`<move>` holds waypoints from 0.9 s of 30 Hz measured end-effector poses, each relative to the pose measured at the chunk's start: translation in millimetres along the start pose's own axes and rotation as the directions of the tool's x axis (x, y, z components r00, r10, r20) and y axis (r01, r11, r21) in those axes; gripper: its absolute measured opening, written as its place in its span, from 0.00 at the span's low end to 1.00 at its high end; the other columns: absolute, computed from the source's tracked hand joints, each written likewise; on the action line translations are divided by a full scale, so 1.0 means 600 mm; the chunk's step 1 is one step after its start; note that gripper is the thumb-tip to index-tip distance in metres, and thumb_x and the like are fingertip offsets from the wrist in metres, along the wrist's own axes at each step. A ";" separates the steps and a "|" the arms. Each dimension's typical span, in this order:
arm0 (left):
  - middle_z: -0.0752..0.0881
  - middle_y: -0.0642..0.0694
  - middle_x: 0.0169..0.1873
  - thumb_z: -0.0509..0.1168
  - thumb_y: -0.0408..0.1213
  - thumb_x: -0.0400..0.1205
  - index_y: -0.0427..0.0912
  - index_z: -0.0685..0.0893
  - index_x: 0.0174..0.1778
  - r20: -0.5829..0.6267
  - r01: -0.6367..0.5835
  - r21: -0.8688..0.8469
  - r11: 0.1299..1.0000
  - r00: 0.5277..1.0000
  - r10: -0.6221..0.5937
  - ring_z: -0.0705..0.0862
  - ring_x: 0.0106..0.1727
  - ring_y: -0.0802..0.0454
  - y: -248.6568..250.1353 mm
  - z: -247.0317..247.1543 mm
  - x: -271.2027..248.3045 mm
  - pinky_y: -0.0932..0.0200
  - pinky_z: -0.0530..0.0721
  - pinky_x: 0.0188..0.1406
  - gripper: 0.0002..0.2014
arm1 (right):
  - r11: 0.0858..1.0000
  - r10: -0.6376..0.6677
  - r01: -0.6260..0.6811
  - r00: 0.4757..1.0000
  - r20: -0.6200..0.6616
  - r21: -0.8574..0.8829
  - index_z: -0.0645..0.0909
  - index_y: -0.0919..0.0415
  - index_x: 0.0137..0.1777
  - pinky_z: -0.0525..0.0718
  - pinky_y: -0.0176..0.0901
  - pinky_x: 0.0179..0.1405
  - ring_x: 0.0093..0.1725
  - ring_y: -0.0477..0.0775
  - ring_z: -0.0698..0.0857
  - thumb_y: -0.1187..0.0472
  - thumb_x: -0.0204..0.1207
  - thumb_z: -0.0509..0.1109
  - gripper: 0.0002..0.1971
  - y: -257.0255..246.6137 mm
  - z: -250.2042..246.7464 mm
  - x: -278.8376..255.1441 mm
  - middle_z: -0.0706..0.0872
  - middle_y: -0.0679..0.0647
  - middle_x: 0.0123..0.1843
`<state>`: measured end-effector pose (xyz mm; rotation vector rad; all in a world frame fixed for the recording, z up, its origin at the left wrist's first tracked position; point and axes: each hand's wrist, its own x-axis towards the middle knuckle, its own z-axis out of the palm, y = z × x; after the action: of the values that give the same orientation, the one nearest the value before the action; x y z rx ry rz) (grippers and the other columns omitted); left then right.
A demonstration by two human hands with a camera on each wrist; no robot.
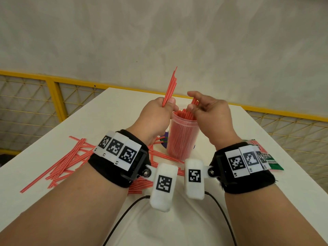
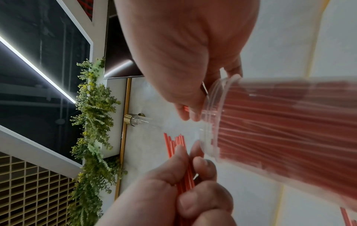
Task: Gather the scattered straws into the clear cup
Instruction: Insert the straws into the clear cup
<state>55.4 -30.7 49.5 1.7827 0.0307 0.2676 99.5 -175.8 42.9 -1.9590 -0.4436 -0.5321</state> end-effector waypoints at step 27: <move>0.70 0.51 0.30 0.56 0.56 0.86 0.45 0.82 0.51 0.095 0.052 -0.178 0.983 0.995 -0.035 0.64 0.22 0.58 0.001 -0.001 0.001 0.64 0.62 0.16 0.18 | 0.976 0.099 -0.070 0.986 0.131 -0.208 0.90 0.59 0.35 0.82 0.48 0.50 0.47 0.51 0.85 0.63 0.75 0.66 0.12 -0.028 -0.017 -0.006 0.89 0.51 0.41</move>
<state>55.7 -30.1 50.5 1.6103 -0.0194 0.1516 86.1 -178.2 57.5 -2.2111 -0.4037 -0.3986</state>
